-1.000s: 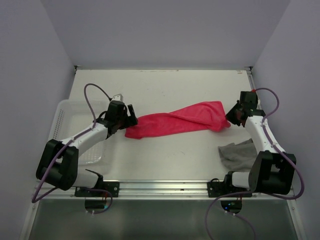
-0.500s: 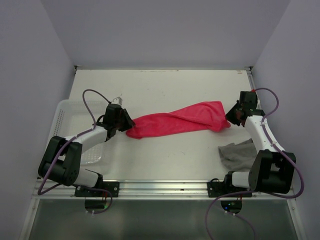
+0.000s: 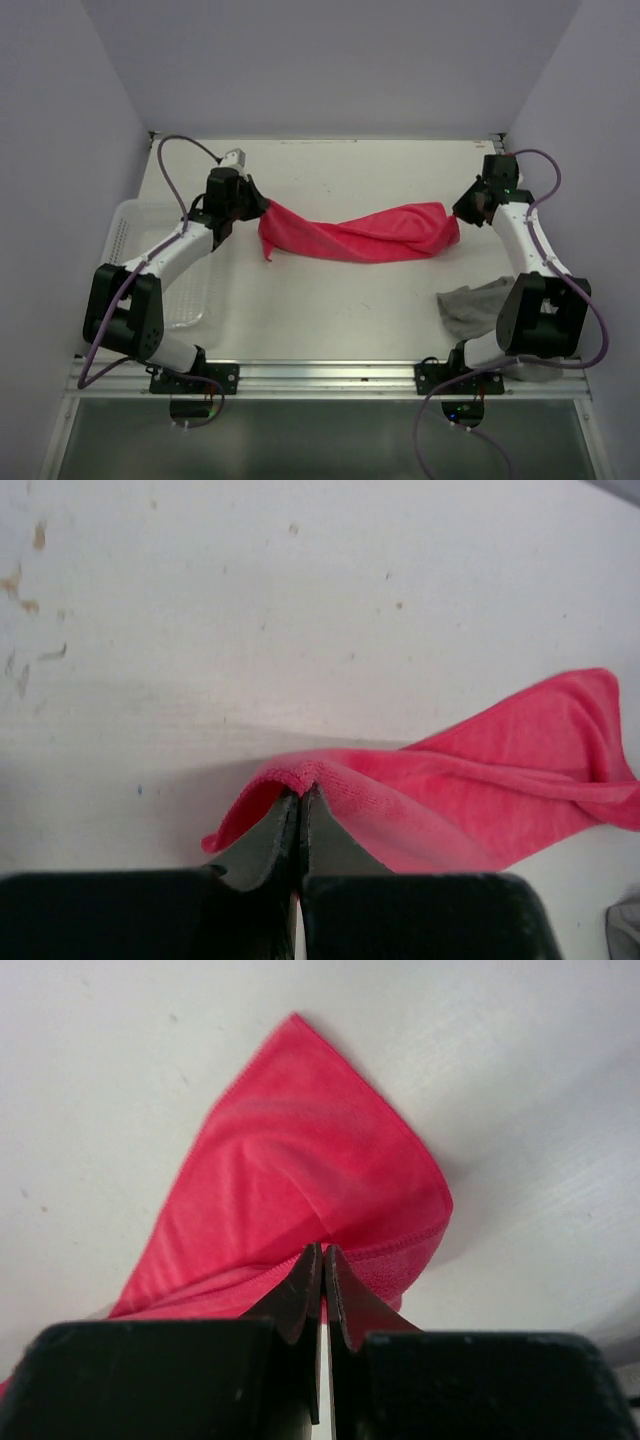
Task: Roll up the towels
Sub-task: Flatten the towel
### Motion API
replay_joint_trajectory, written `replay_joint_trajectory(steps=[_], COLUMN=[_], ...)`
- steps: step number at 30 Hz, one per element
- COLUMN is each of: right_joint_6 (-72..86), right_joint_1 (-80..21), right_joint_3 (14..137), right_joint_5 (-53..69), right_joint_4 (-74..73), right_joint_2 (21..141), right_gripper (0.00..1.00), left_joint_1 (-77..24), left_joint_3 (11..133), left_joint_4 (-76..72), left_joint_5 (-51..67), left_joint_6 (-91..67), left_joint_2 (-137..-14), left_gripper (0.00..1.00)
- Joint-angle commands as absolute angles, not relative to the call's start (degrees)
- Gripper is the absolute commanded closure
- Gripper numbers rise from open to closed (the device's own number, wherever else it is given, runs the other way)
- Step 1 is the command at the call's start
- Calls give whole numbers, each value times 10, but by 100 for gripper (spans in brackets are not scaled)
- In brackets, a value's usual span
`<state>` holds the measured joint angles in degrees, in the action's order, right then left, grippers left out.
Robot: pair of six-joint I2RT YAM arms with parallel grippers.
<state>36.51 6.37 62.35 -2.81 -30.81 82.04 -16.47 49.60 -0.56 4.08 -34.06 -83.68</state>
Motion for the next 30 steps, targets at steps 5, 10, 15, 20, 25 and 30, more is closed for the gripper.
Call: replay_joint_trajectory(steps=[5, 10, 15, 20, 25, 30], right_joint_6=[377, 371, 368, 376, 373, 377], right_joint_1=[62, 67, 71, 76, 78, 78], right_joint_3=[899, 993, 860, 716, 665, 678], right_joint_5=[-25, -41, -32, -18, -27, -24], right_joint_4=[-404, -422, -381, -322, -314, -313], right_joint_2=[920, 910, 874, 853, 859, 866], right_gripper=[100, 100, 100, 100, 100, 100], left_joint_1=[-116, -93, -92, -101, -116, -116], left_joint_3=[714, 694, 547, 380, 345, 409], left_joint_4=[-12, -73, -180, -228, -158, -82], left_joint_5=[62, 80, 139, 171, 121, 104], left_joint_6=[-282, -245, -256, -313, -319, -302], left_joint_2=[-876, -817, -770, -759, -744, -749], left_gripper=[100, 100, 100, 55, 35, 24])
